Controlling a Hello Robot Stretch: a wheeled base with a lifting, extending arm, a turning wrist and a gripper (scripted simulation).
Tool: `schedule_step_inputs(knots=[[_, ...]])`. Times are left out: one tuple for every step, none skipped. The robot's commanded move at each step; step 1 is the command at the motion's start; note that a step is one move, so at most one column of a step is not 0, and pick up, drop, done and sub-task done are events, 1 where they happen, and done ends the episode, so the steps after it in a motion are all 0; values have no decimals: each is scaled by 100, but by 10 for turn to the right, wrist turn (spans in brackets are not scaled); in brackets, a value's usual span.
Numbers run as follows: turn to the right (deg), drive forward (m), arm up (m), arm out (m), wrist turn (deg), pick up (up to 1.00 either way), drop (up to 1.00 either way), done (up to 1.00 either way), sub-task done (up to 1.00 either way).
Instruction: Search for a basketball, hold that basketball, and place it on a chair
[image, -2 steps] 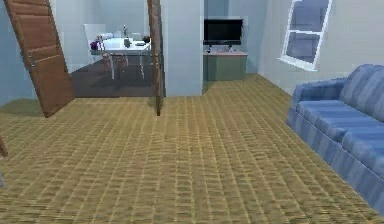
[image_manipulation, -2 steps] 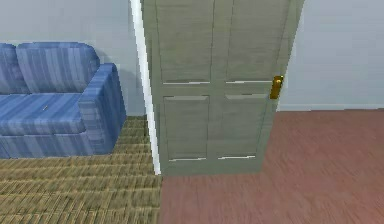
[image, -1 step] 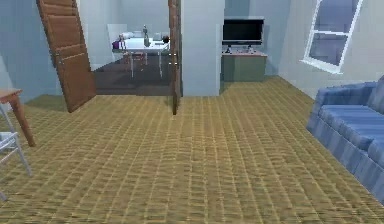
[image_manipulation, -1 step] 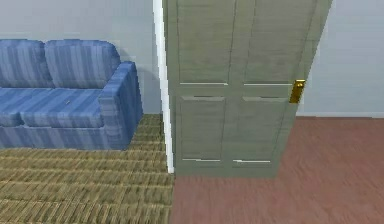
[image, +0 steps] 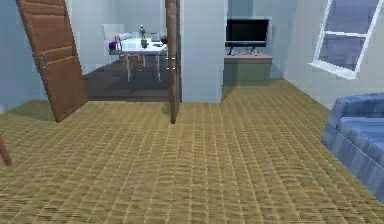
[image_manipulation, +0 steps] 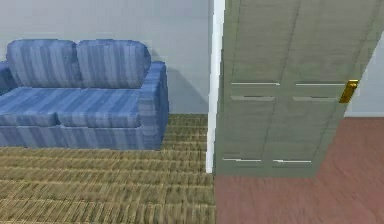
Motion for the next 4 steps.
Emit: schedule_step_inputs(knots=[[-180, 0, 0, 0, 0, 0, 0, 0, 0], [0, 100, 0, 0, 0, 0, 0, 0, 0], [0, 100, 0, 0, 0, 0, 0, 0, 0], [0, 70, 0, 0, 0, 0, 0, 0, 0]])
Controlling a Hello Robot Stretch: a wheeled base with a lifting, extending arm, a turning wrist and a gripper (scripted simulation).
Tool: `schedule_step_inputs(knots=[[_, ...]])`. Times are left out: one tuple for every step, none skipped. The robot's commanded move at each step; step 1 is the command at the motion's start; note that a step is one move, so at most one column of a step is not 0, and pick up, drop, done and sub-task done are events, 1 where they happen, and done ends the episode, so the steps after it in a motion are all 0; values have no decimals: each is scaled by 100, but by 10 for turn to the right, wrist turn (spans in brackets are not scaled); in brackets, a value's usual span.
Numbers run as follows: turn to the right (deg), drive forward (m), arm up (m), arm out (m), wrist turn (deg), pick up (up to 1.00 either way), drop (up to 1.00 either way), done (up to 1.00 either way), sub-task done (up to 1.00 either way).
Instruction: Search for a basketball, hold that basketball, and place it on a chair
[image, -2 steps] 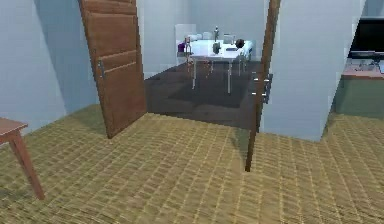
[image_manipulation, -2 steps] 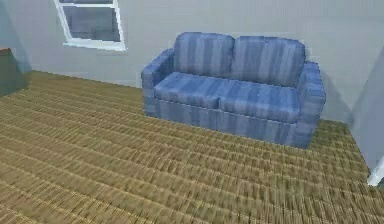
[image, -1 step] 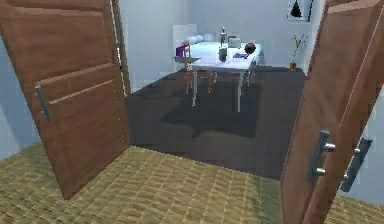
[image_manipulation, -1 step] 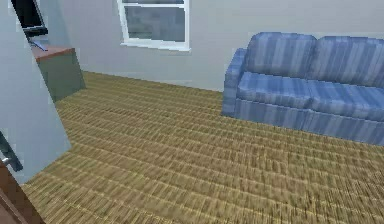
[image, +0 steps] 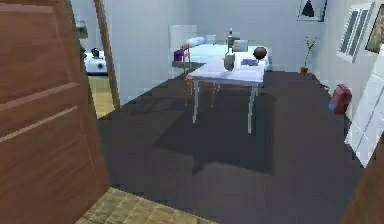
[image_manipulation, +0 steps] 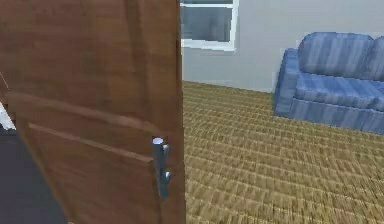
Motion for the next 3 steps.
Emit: schedule_step_inputs(knots=[[240, 0, 0, 0, 0, 0, 0, 0, 0], [0, 100, 0, 0, 0, 0, 0, 0, 0], [0, 35, 0, 0, 0, 0, 0, 0, 0]])
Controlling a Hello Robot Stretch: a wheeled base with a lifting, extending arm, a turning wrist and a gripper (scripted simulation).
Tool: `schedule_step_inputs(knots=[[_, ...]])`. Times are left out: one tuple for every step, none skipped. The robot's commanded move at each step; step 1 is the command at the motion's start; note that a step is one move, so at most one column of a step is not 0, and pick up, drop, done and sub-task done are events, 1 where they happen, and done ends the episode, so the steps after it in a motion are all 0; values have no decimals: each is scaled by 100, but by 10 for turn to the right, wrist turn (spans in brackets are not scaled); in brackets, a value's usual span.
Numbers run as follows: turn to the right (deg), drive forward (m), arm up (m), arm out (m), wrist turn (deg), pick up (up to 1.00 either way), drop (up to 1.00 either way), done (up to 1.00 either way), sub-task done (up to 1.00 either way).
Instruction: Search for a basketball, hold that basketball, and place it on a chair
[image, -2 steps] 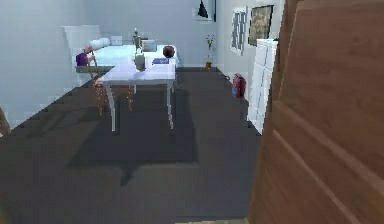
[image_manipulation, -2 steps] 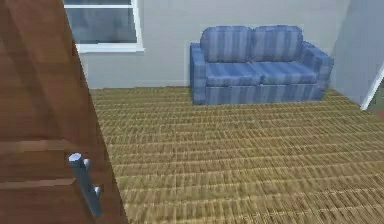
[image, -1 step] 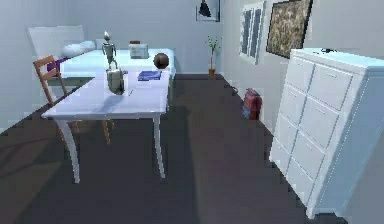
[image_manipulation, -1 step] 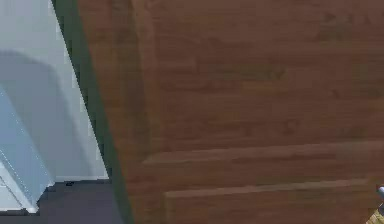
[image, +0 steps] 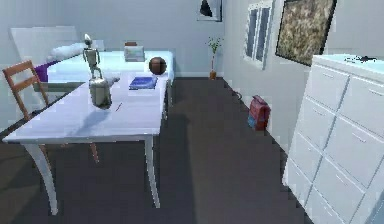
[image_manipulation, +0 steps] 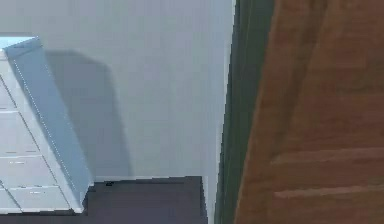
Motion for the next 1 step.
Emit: schedule_step_inputs(knots=[[120, 0, 0, 0, 0, 0, 0, 0, 0]])
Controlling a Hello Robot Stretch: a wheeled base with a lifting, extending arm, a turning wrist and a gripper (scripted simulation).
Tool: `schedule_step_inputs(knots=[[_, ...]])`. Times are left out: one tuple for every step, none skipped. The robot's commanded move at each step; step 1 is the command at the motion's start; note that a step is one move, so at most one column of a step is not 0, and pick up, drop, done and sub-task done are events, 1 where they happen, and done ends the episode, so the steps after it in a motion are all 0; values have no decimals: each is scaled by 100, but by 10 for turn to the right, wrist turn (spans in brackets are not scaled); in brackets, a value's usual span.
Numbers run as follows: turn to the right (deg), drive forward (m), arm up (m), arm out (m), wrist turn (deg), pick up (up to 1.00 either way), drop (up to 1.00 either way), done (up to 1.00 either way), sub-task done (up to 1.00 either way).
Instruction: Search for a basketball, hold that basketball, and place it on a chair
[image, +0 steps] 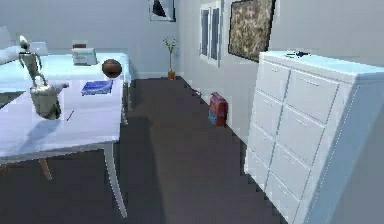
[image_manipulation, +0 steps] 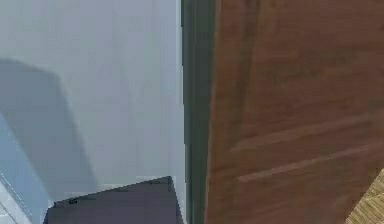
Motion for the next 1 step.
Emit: schedule_step_inputs(knots=[[0, 75, 0, 0, 0, 0, 0, 0, 0]])
